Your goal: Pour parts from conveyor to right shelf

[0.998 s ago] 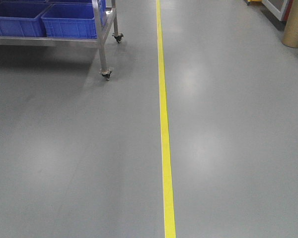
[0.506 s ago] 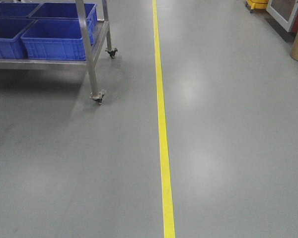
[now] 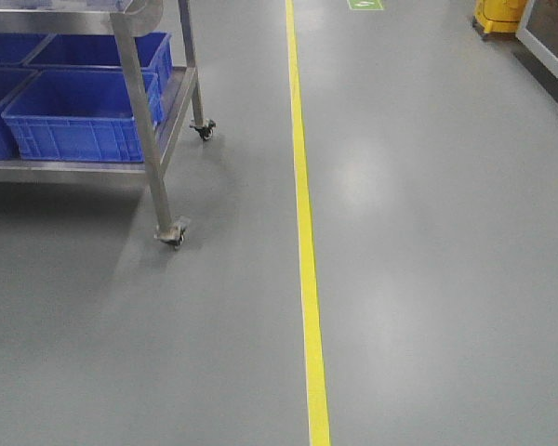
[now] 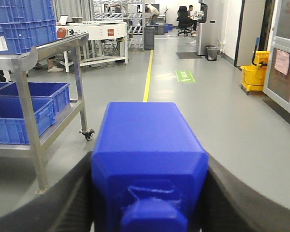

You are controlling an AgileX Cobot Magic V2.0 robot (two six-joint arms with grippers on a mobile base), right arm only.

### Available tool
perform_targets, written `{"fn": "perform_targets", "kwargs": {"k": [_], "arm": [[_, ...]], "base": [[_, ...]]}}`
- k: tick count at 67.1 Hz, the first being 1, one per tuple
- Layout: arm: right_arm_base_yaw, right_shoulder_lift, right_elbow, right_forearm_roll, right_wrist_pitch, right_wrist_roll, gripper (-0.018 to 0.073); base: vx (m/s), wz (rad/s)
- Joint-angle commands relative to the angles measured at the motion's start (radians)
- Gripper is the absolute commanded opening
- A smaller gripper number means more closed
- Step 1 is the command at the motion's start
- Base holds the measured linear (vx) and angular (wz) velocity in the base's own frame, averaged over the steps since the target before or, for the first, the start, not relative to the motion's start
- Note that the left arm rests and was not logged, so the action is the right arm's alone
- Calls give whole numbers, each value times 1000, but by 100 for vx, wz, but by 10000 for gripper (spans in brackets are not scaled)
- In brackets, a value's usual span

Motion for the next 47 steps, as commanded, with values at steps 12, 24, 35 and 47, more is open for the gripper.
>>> {"fn": "perform_targets", "kwargs": {"k": [12,24,35,47], "arm": [[-5,12,-27,1,-79,-7,-1],[-5,12,-27,1,-79,-7,-1],[-5,12,-27,1,-79,-7,-1],[-5,12,-27,1,-79,-7,-1]], "base": [[64,9],[61,9],[57,7],[55,4]]}}
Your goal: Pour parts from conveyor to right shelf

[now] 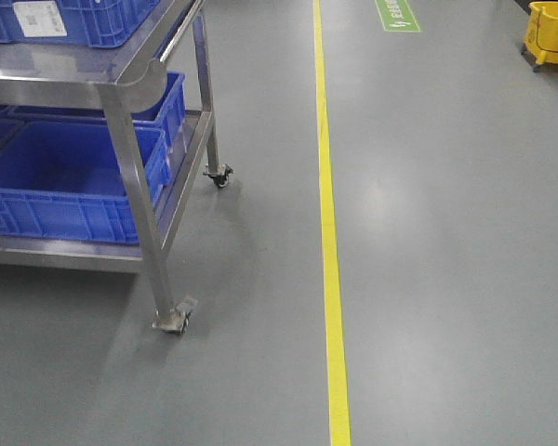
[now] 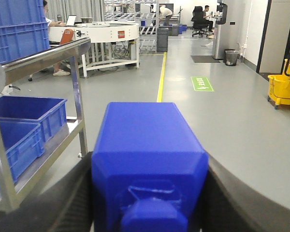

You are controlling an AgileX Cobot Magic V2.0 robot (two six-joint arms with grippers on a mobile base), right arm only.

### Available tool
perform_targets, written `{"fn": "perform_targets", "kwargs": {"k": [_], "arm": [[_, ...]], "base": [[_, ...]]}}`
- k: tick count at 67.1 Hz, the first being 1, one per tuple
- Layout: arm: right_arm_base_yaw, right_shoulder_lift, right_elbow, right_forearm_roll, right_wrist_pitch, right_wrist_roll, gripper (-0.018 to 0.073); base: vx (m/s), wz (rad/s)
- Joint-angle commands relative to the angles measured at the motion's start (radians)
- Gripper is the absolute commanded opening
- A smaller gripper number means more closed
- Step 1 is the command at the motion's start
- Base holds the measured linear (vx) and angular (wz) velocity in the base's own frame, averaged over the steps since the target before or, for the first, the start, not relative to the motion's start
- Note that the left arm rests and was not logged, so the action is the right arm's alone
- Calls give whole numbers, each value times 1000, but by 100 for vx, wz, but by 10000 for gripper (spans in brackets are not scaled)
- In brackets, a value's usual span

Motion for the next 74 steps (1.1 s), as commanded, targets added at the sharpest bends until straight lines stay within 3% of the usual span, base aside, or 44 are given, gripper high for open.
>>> {"fn": "perform_targets", "kwargs": {"k": [1,26,74], "arm": [[-5,12,-27,1,-79,-7,-1],[-5,12,-27,1,-79,-7,-1],[-5,12,-27,1,-80,-7,-1]], "base": [[54,2],[46,33],[26,91]]}}
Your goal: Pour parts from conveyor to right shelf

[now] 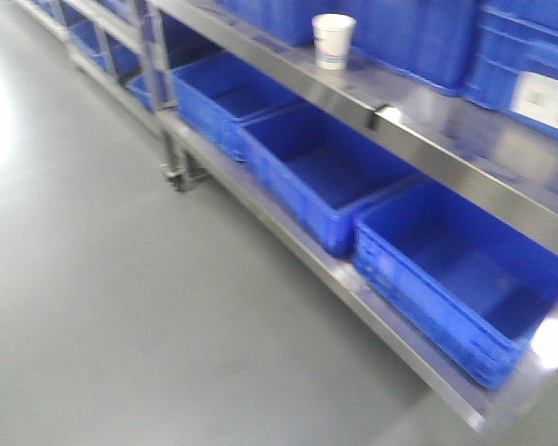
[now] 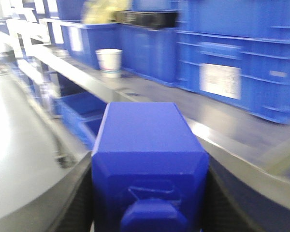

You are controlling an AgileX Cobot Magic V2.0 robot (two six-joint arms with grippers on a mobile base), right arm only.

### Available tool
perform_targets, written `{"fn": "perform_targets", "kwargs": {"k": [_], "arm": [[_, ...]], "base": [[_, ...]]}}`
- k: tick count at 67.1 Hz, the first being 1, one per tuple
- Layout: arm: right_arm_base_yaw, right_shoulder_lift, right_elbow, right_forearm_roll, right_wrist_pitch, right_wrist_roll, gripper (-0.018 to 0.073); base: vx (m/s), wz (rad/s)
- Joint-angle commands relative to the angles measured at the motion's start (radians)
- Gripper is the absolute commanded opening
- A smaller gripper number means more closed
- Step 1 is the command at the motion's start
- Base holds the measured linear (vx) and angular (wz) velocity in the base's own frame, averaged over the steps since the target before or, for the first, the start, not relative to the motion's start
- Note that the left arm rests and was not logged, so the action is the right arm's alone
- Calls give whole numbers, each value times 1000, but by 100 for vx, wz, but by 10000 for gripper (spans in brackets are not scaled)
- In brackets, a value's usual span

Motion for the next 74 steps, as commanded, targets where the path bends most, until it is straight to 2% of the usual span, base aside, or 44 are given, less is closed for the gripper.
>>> {"fn": "perform_targets", "kwargs": {"k": [1,43,74], "arm": [[-5,12,-27,1,-80,-7,-1],[-5,12,-27,1,-80,-7,-1],[-5,12,-27,1,-80,-7,-1]], "base": [[19,81],[16,73],[20,47]]}}
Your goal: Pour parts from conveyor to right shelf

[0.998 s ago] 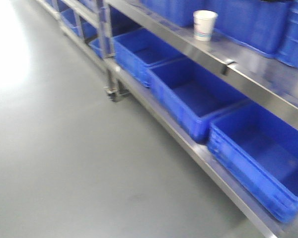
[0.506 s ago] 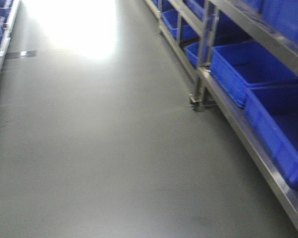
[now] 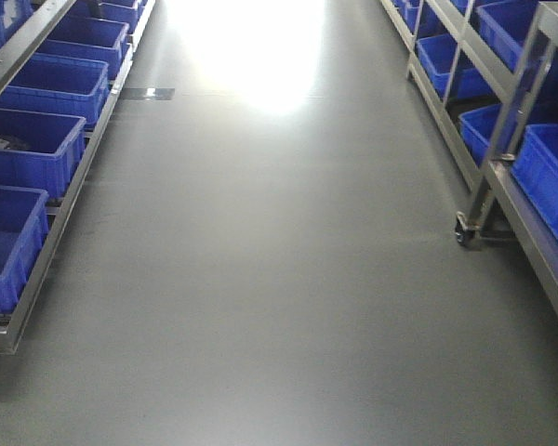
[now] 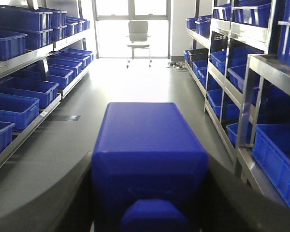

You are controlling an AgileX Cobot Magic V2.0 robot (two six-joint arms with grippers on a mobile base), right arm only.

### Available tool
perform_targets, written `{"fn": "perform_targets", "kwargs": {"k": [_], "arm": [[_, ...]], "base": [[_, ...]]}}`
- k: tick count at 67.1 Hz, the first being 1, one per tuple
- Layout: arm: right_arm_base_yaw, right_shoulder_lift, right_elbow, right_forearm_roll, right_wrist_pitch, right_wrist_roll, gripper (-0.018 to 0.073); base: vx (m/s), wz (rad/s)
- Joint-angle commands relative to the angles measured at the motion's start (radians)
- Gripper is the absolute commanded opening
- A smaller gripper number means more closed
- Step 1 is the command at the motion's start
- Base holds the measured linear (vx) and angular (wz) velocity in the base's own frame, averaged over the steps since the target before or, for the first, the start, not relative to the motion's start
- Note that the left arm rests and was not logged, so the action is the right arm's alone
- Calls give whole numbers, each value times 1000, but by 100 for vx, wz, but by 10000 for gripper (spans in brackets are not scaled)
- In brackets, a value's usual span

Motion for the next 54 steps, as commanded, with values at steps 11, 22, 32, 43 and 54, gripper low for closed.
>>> {"fn": "perform_targets", "kwargs": {"k": [11,22,32,43,54], "arm": [[-5,12,-27,1,-80,-7,-1],[-5,12,-27,1,-80,-7,-1],[-5,12,-27,1,-79,-7,-1],[-5,12,-27,1,-80,-7,-1],[-5,12,-27,1,-80,-7,-1]], "base": [[38,11],[47,-10],[54,-15],[57,-16],[59,-7]]}}
